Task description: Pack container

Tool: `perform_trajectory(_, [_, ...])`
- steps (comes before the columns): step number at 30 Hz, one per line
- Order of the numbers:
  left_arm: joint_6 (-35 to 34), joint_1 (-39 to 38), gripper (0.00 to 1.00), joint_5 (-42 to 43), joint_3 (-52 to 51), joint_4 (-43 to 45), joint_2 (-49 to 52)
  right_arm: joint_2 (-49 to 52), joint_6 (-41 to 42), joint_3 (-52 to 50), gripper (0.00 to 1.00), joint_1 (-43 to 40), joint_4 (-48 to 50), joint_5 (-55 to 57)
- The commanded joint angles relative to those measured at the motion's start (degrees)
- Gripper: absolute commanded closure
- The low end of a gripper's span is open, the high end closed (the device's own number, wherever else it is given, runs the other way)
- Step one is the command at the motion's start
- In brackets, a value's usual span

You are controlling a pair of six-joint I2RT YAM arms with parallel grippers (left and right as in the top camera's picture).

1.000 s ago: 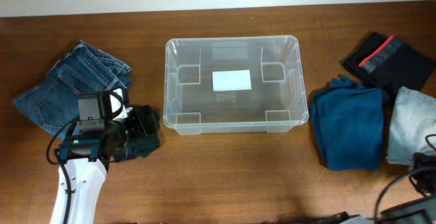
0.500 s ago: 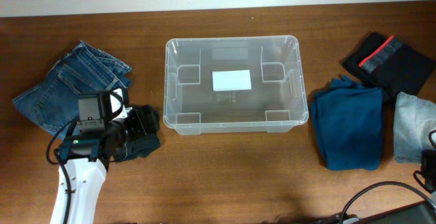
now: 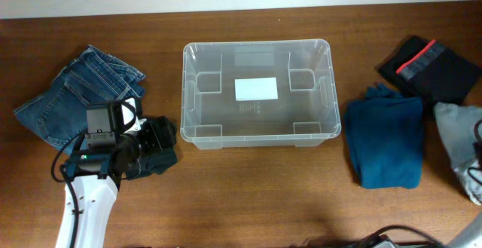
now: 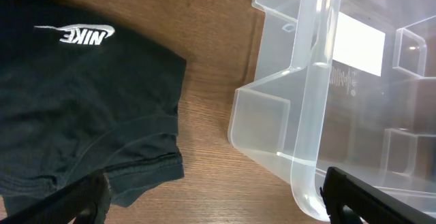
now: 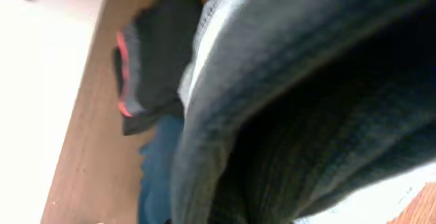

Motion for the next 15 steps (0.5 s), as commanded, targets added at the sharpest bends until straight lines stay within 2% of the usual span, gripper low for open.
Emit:
perform_trajectory(1, [0.92, -0.20, 0.01, -0.39, 0.24, -0.04, -0.04, -3.30, -2.21, 7.78, 0.96, 3.43, -3.28, 5.42])
perform_trajectory(6, [0.92, -0.20, 0.01, -0.39, 0.24, -0.04, -0.04, -3.76, -1.97, 9.29, 0.96, 3.74, -5.79, 6.45])
perform_trajectory(15, [0.92, -0.20, 0.01, -0.39, 0.24, -0.04, -0.04, 2.38, -0.72, 3.56, 0.96, 3.89, -5.95, 2.51])
